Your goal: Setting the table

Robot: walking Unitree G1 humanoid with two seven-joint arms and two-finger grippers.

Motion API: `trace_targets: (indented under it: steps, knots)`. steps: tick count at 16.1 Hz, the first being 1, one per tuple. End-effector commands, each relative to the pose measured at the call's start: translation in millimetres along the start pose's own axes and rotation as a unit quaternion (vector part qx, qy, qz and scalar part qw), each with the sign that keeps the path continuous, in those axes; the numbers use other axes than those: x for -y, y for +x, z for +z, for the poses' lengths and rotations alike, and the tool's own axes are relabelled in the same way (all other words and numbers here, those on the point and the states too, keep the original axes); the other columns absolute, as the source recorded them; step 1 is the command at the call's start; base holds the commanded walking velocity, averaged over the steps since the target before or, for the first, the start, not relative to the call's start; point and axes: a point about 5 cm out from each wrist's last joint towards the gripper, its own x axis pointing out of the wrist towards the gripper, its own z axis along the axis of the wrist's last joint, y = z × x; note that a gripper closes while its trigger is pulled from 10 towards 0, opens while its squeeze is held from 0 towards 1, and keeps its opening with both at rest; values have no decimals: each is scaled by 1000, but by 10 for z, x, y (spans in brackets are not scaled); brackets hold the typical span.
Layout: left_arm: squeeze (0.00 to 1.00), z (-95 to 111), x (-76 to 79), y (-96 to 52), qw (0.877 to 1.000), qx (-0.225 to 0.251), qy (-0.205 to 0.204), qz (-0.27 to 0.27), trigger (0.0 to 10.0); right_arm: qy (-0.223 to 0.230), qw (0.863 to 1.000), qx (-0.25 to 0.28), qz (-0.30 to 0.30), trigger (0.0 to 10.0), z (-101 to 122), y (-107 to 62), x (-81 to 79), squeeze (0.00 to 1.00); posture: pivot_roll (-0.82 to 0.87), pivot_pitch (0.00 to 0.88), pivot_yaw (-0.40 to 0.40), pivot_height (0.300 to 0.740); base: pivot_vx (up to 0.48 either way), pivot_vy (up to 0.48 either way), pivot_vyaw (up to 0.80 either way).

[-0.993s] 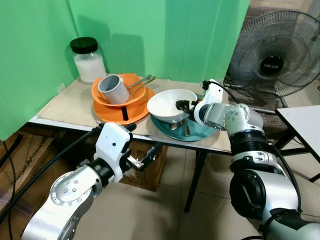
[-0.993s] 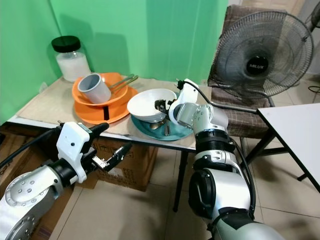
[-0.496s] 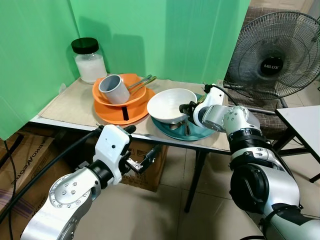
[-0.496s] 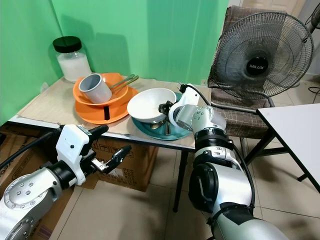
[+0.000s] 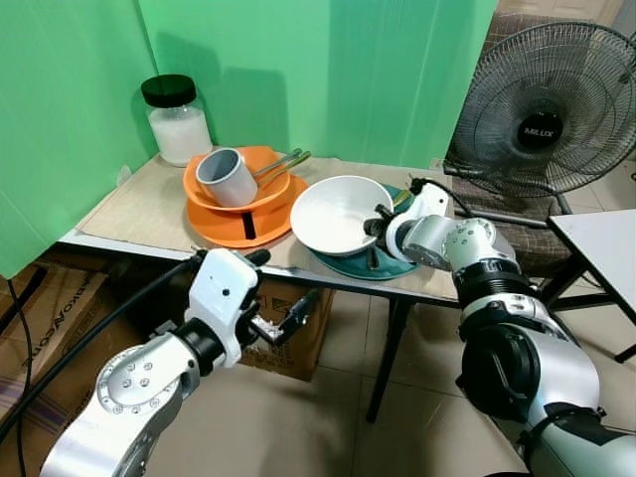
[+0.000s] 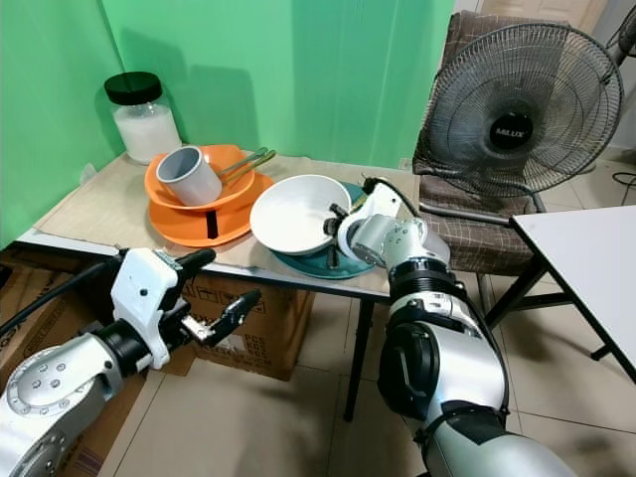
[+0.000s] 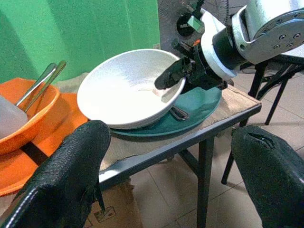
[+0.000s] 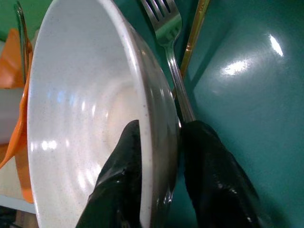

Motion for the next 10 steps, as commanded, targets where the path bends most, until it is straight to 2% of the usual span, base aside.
trace_targets:
  steps: [1,10]
  knots:
    - [0,18,3,2,1000,3,10,-3,10000,8,1000,10,4,0,74,-23,-58,0,-65,0,-7,740,0,0,0]
    - [0,12,-70,22,1000,3,19,6,10000,31,999,35,20,0,163,-48,-60,0,-67,0,8,740,0,0,0]
